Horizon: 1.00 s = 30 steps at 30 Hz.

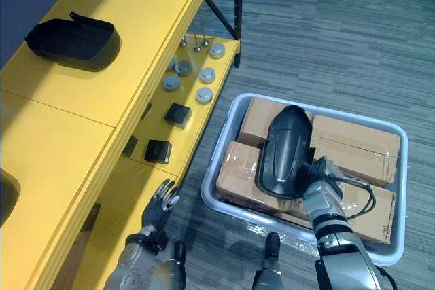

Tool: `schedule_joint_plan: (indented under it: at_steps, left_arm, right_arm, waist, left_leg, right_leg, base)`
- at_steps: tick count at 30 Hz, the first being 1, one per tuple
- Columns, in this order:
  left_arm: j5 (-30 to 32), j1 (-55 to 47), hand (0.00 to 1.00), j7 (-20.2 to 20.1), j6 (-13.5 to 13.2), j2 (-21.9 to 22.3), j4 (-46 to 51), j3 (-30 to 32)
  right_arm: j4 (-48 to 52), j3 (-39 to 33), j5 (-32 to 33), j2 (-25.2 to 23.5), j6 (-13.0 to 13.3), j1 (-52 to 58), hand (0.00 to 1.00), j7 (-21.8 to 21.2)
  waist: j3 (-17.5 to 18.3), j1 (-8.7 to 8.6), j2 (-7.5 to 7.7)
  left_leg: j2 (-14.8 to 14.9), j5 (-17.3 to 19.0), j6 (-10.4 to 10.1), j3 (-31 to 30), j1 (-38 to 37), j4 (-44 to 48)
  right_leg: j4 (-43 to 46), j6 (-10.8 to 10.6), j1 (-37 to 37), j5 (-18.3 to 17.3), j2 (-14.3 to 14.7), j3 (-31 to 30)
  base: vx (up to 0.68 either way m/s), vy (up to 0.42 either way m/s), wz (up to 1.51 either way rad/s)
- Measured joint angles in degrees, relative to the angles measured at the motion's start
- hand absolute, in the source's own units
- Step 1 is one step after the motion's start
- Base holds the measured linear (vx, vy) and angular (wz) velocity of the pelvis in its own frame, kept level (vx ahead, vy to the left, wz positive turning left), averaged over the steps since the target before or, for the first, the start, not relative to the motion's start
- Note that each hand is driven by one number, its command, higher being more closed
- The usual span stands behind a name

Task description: Walk over and take plastic housings, then place them on the shelf

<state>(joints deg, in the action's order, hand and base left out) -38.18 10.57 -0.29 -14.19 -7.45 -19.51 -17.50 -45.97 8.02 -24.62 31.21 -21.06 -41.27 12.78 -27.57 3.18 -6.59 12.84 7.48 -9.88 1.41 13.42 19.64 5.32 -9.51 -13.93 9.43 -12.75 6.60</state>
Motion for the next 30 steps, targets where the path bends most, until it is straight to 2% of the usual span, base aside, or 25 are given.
schedule_joint_plan:
  at_steps: [3, 5, 7, 11, 13, 16, 18, 20, 23, 27, 29, 30]
  left_arm:
    - [-0.16, 3.55, 0.00, 0.12, 3.38, -1.76, 0.70, 0.06]
    - [-1.39, 6.63, 0.00, 0.35, 6.72, -3.82, 1.32, 0.24]
    - [-2.35, 7.76, 0.00, 0.53, 8.33, -4.21, 1.71, 0.25]
    - [-5.08, 8.52, 0.00, 0.97, 12.41, -6.00, 3.68, 0.26]
    - [-7.24, 9.48, 0.00, 0.73, 15.66, -6.56, 3.78, 0.21]
    - [-8.43, 10.28, 0.00, 1.26, 19.57, -6.45, 3.78, -0.47]
    - [-9.23, 10.82, 0.00, 1.66, 20.66, -6.39, 3.66, -1.46]
    - [-10.02, 11.27, 0.00, 2.54, 21.21, -6.04, 2.93, -2.06]
    - [-8.54, 11.85, 0.00, 2.68, 20.53, -4.50, -0.01, -2.05]
    - [-8.40, 12.25, 0.00, 1.97, 17.85, -3.58, -1.95, -2.30]
    - [-8.89, 12.25, 0.00, 0.78, 15.14, -3.08, -1.92, -3.48]
    - [-8.90, 12.24, 0.00, 0.69, 14.65, -2.96, -1.91, -3.96]
  right_arm:
    - [2.93, 2.20, -3.20, 0.40, 2.99, -0.49, 1.00, -2.42]
    - [9.40, 4.02, -6.38, 1.26, 6.23, -0.04, 1.00, -4.50]
    - [12.00, 4.44, -7.73, 2.12, 7.59, 0.94, 1.00, -5.23]
    - [21.95, 3.92, -10.14, 2.40, 10.06, 6.45, 1.00, -6.15]
    - [25.85, 3.18, -11.33, 2.46, 12.26, 9.12, 1.00, -6.39]
    - [29.62, 2.48, -11.72, 2.63, 14.04, 12.58, 1.00, -6.52]
    - [31.35, 1.37, -11.66, 2.58, 15.47, 14.16, 1.00, -6.51]
    - [32.52, 1.28, -11.56, 2.33, 16.14, 14.39, 1.00, -6.52]
    - [37.44, 1.13, -11.17, 2.04, 17.59, 15.35, 1.00, -6.75]
    - [41.11, 1.29, -8.69, -0.29, 20.00, 17.05, 1.00, -7.71]
    - [41.10, 2.39, -7.67, -2.10, 20.13, 17.89, 1.00, -8.67]
    - [41.10, 2.82, -7.65, -2.52, 20.17, 18.29, 1.00, -8.87]
  waist:
    - [0.04, -1.13, 0.16]
    - [0.00, -2.53, 0.43]
    - [-0.03, -2.45, 0.73]
    - [0.88, -4.32, 2.96]
    - [1.72, -5.32, 4.47]
    - [2.97, -6.16, 5.27]
    - [3.64, -6.70, 5.31]
    - [4.41, -7.08, 5.30]
    - [6.25, -7.59, 5.30]
    - [8.59, -7.99, 5.29]
    - [9.21, -7.77, 5.28]
    - [9.63, -7.64, 5.33]
  left_leg:
    - [0.01, -0.76, -0.23, 0.19, -0.78, -1.33]
    - [0.15, -0.99, -0.29, 0.92, -1.74, -2.03]
    - [0.29, -1.00, -0.30, 1.63, -2.58, -2.33]
    - [0.82, -1.07, -0.46, 2.96, -5.50, -3.91]
    - [1.00, -1.12, -0.56, 3.93, -7.00, -5.05]
    - [1.14, -1.20, -0.69, 5.17, -8.92, -6.69]
    - [1.13, -1.58, -0.94, 5.58, -9.99, -7.72]
    - [1.20, -1.77, -1.00, 6.54, -11.33, -8.73]
    - [1.21, -1.84, -1.08, 7.98, -12.76, -9.82]
    - [1.22, -1.89, -1.14, 8.21, -13.73, -10.33]
    - [1.25, -1.88, -1.14, 8.27, -14.84, -10.37]
    - [1.25, -1.86, -1.17, 8.31, -14.78, -10.39]
  right_leg:
    - [-0.01, 0.04, 0.02, 0.03, 0.03, 0.04]
    - [-0.05, 0.09, 0.10, 0.07, 0.21, -0.53]
    - [-0.12, 0.20, 0.31, 0.15, 0.39, -1.26]
    - [-1.47, 0.40, 2.48, 0.31, 1.00, -1.63]
    - [-2.49, 0.68, 3.25, 0.58, 1.32, -2.24]
    - [-3.24, 0.68, 4.21, 0.66, 1.61, -3.03]
    - [-3.95, 0.65, 4.73, 0.83, 1.70, -3.12]
    - [-4.42, 0.67, 5.21, 0.86, 1.95, -3.95]
    - [-5.06, 0.63, 5.84, 0.93, 2.13, -4.76]
    - [-5.83, 0.74, 6.60, 1.07, 2.21, -4.80]
    - [-6.52, 0.70, 7.95, 1.36, 2.25, -4.76]
    - [-6.72, 0.71, 7.95, 1.41, 2.24, -4.75]
  base:
    - [0.01, -0.005, 0.00]
    - [0.01, -0.006, -0.12]
    - [0.00, 0.002, -0.17]
    - [0.00, 0.000, -0.15]
    - [0.00, 0.004, -0.18]
    - [0.02, 0.007, -0.18]
    - [0.04, 0.007, -0.08]
    - [0.06, 0.006, -0.18]
    - [0.07, 0.014, -0.17]
    - [0.02, 0.004, -0.01]
    - [0.00, 0.000, 0.00]
    - [-0.04, -0.001, -0.03]
